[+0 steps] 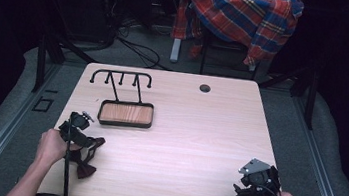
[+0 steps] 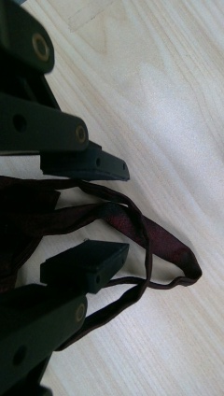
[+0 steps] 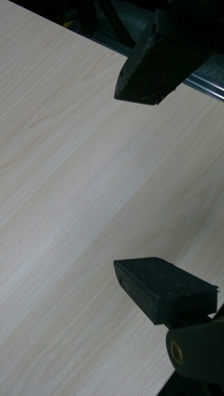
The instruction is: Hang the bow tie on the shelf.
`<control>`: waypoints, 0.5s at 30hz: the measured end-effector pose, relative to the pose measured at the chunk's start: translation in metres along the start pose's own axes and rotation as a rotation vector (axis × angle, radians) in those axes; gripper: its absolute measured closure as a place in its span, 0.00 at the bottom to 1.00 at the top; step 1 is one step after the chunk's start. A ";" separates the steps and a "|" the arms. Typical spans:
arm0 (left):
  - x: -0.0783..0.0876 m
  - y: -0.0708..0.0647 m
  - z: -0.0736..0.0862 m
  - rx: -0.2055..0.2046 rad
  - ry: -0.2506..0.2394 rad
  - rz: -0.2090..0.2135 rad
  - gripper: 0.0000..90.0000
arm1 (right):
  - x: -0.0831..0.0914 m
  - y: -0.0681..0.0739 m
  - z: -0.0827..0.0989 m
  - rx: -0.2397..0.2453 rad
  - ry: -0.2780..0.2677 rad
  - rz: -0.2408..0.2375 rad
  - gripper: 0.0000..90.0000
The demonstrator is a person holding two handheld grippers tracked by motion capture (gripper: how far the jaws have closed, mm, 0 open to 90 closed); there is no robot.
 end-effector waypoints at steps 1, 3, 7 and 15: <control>0.000 0.000 0.000 -0.004 0.002 -0.001 0.73 | 0.000 0.000 0.000 -0.004 -0.005 -0.003 0.16; 0.000 -0.001 0.000 -0.007 0.005 -0.004 0.78 | 0.000 0.000 0.000 0.001 -0.002 0.001 0.16; 0.001 -0.001 0.000 -0.014 0.003 0.000 0.82 | 0.000 0.000 0.000 0.006 0.002 -0.002 0.16; 0.001 -0.002 0.002 -0.032 0.010 -0.012 0.96 | 0.000 0.000 0.001 0.004 -0.006 0.001 0.16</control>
Point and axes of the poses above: each handheld gripper's, and its own axes: x roughly backward along the jaws, z roughly out of its underside, y roughly to its left, the point moved 4 cm from there along -x, roughly forward along the jaws, and after that the axes turned 4 degrees about -z, right-handed, at the moved point
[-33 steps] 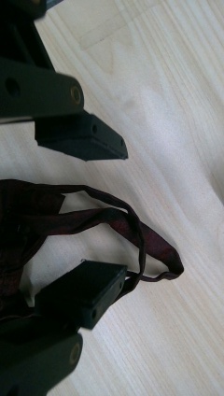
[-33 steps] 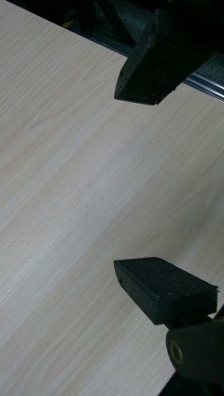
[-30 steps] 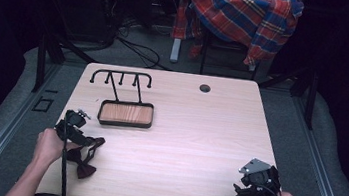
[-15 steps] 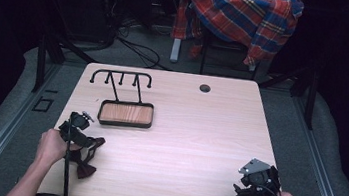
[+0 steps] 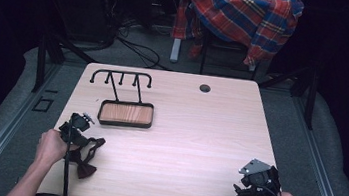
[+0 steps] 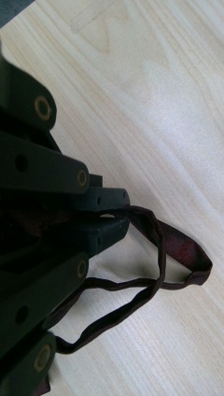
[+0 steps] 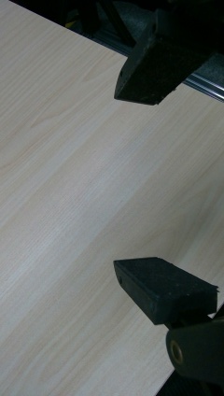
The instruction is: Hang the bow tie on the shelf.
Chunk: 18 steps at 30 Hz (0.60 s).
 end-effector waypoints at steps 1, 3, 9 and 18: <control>0.001 0.000 0.000 0.002 -0.006 -0.002 0.97 | 0.000 0.000 0.000 0.000 0.001 0.000 0.16; 0.003 -0.001 0.000 0.002 -0.017 0.000 0.97 | 0.000 0.000 0.000 0.001 0.001 0.000 0.16; 0.015 0.001 0.001 0.022 -0.082 -0.019 0.98 | 0.000 0.000 0.001 -0.001 0.007 0.001 0.16; 0.033 0.004 0.007 0.042 -0.156 -0.040 0.98 | 0.000 -0.001 0.001 -0.003 0.013 0.002 0.16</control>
Point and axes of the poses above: each handheld gripper's, and its own axes: x roughly backward along the jaws, z roughly out of its underside, y roughly to its left, the point moved 4 cm from there along -x, roughly forward along the jaws, and after that the axes turned 4 degrees about -z, right-handed, at the moved point
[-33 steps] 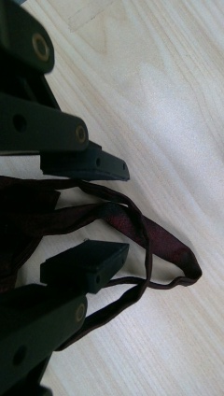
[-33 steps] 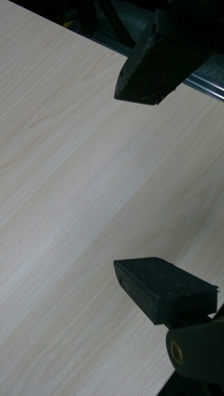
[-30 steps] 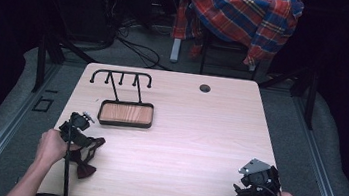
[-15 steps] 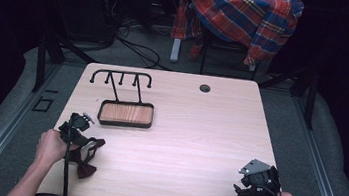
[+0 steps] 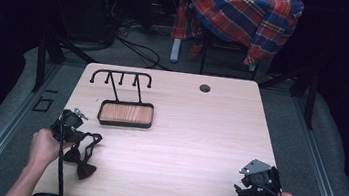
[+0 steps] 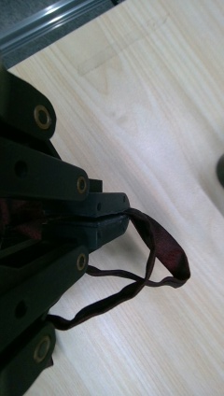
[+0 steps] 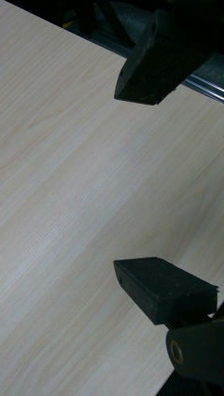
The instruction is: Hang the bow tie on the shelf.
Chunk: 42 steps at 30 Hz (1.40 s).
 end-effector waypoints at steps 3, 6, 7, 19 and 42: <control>0.003 0.000 0.000 0.003 -0.011 -0.006 0.98 | 0.000 0.000 0.000 -0.003 -0.001 0.000 0.16; 0.006 0.000 0.000 0.009 -0.021 -0.006 0.98 | 0.000 0.000 0.000 -0.009 0.000 0.001 0.16; 0.008 0.000 0.000 0.007 -0.027 -0.007 0.98 | 0.000 0.000 0.000 -0.009 0.000 0.001 0.16; 0.032 -0.001 -0.002 0.018 -0.116 -0.036 0.98 | 0.000 0.000 0.000 -0.007 0.003 0.001 0.16; 0.060 0.010 -0.018 0.052 -0.204 -0.079 0.98 | -0.001 0.001 0.000 -0.011 0.001 0.000 0.16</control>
Point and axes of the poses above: each handheld gripper's, and its own axes: x roughly backward along the jaws, z roughly out of its underside, y roughly to its left, the point moved 4 cm from there along -x, roughly forward along the jaws, and after that the axes turned 4 degrees about -z, right-handed, at the moved point
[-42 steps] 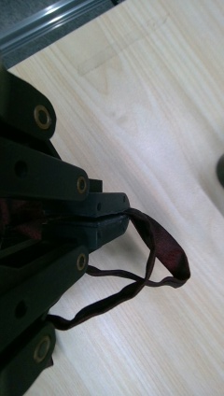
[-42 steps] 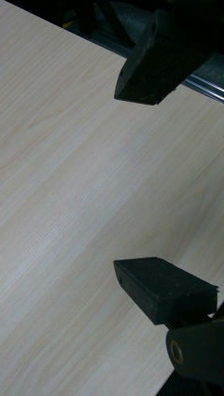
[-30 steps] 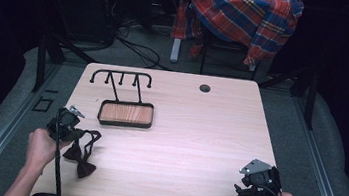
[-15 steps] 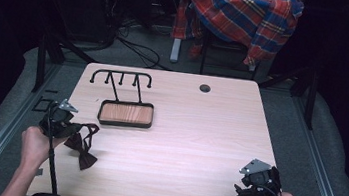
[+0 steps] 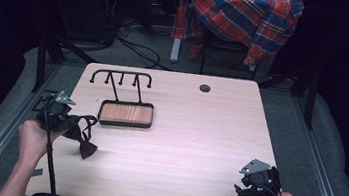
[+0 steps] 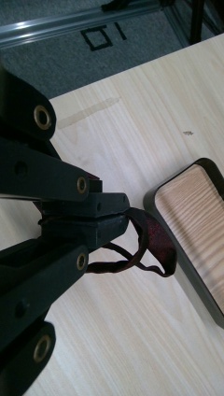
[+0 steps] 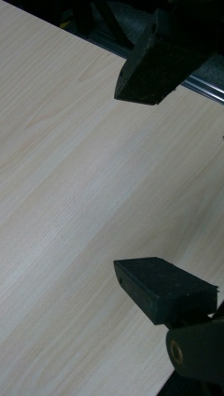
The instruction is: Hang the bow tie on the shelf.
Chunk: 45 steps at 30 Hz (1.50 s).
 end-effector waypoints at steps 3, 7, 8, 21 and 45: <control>-0.001 0.000 -0.002 0.000 -0.007 -0.005 0.98 | 0.000 0.000 0.000 -0.003 -0.003 -0.001 0.16; 0.000 0.002 -0.007 -0.005 -0.010 -0.009 0.98 | 0.000 0.000 0.000 0.001 0.008 0.004 0.16; 0.000 0.002 -0.009 -0.005 -0.011 -0.007 0.98 | 0.000 0.000 0.000 -0.001 0.004 0.001 0.16; 0.003 0.007 -0.026 0.000 -0.039 -0.021 0.98 | 0.000 0.001 0.000 0.003 -0.002 -0.003 0.16; -0.002 0.022 -0.044 0.025 -0.071 -0.050 0.98 | 0.001 0.001 0.000 0.012 0.005 0.003 0.16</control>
Point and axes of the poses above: each handheld gripper's, and its own axes: x roughly backward along the jaws, z roughly out of its underside, y roughly to its left, the point moved 4 cm from there along -x, roughly forward along the jaws, and after that the axes turned 4 degrees about -z, right-handed, at the moved point
